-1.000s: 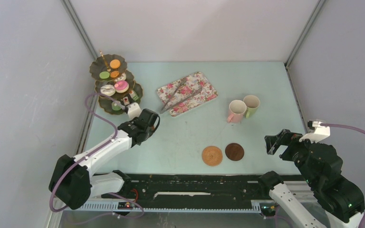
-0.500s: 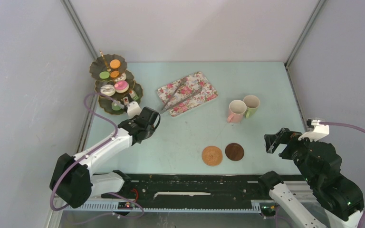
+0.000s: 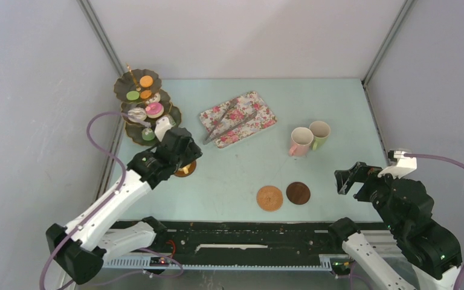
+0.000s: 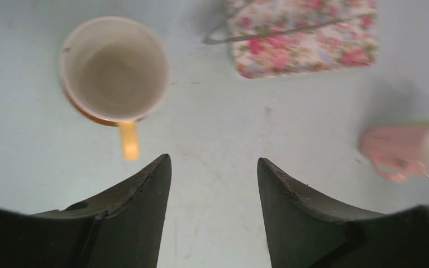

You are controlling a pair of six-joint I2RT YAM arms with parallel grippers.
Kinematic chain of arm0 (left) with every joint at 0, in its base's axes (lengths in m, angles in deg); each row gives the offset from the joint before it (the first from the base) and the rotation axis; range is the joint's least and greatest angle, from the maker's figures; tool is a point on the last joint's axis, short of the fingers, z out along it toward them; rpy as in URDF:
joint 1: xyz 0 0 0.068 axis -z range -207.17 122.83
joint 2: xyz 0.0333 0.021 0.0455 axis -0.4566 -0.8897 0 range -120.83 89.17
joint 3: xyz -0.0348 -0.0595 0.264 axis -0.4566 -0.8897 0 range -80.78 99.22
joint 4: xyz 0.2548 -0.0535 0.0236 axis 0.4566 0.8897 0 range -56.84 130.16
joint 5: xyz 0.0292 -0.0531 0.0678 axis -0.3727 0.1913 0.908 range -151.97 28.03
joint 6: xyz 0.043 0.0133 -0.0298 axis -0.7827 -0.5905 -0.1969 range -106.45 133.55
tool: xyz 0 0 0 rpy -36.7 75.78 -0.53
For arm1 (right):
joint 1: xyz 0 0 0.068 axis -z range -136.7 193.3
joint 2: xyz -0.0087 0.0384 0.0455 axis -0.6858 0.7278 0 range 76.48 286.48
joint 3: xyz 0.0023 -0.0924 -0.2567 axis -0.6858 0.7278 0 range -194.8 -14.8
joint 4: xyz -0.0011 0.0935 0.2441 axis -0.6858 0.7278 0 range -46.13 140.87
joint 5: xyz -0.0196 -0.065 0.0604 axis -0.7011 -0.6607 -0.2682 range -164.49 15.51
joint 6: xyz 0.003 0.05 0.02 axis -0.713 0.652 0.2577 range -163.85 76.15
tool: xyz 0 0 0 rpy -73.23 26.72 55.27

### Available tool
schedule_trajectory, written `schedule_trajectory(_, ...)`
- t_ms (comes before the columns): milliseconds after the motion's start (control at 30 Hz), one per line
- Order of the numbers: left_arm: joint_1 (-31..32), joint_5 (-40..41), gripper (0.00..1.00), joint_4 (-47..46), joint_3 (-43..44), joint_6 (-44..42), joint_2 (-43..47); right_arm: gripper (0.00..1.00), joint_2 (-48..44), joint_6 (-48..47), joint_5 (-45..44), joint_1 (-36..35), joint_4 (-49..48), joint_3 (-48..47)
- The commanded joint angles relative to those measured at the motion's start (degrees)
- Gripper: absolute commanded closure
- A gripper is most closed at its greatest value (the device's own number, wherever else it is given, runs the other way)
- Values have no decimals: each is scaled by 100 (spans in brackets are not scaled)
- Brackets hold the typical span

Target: Serve the afternoon tea

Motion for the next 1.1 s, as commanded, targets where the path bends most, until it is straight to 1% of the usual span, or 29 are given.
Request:
schedule_trajectory(0, 750, -121, 36, -50, 602, -641, 241, 2, 173, -76, 40, -22, -180, 21)
schedule_trajectory(33, 951, -166, 36, -170, 729, -877, 171, 2, 187, -65, 42, -18, -180, 19)
schedule_trajectory(100, 1317, -512, 37, -532, 824, -1384, -94, 2, 214, -63, 37, -20, -180, 16)
schedule_trajectory(233, 1925, -1711, 38, -1201, 933, -2028, -1054, 2, 195, -92, 56, -24, -173, 17)
schedule_trajectory(333, 2296, -2306, 39, -1227, 1289, -2320, -2066, 2, 107, -50, 65, -20, -125, 13)
schedule_trajectory(367, 2411, -2534, 40, -1176, 1486, -2431, -2581, 2, 82, -31, 59, -17, -113, 11)
schedule_trajectory(400, 2502, -2903, 42, -1072, 1749, -2542, -2848, 2, 61, -22, 60, -16, -91, 16)
schedule_trajectory(467, 2662, -3549, 49, -768, 2391, -2719, -3800, 2, 8, 11, 50, -19, -60, 13)
schedule_trajectory(533, 2911, -3639, 52, -311, 3095, -2890, -4490, 2, -17, 17, 49, -18, -53, 12)
schedule_trajectory(600, 3040, -3754, 53, -192, 3609, -2961, -5003, 2, -24, -10, 53, -17, -44, 4)
schedule_trajectory(700, 3101, -4127, 58, -395, 4025, -2828, -5559, 2, -18, -114, -57, -21, -39, -109)
schedule_trajectory(767, 3117, -4113, 65, -241, 4256, -2726, -5859, 2, -9, -174, -181, -23, -50, -165)
schedule_trajectory(833, 3163, -3931, 75, -188, 4174, -2748, -5927, 2, -2, -217, -245, -23, -65, -163)
schedule_trajectory(933, 3330, -3488, 78, -60, 3883, -2898, -5783, 2, 28, -240, -307, -23, -54, -158)
schedule_trajectory(967, 3352, -3464, 79, -133, 3719, -2868, -5722, 2, 34, -238, -302, -17, -49, -161)
schedule_trajectory(1067, 3357, -3590, 86, -393, 3357, -2708, -5687, 2, 65, -226, -279, -17, -41, -159)
